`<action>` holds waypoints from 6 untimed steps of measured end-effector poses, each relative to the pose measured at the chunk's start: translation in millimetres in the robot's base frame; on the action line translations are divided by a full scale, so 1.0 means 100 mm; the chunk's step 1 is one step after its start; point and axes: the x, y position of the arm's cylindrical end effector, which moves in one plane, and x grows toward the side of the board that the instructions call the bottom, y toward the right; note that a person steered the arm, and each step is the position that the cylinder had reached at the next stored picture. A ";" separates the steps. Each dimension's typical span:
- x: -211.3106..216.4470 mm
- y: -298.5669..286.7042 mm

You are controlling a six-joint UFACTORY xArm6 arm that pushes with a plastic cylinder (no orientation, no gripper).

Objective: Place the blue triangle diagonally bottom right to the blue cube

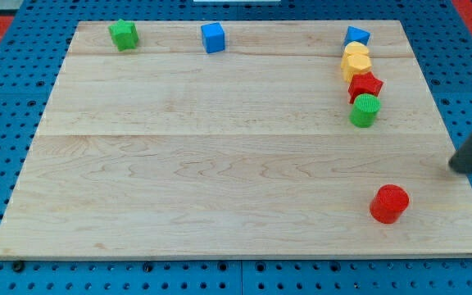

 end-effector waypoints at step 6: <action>-2.62 -1.10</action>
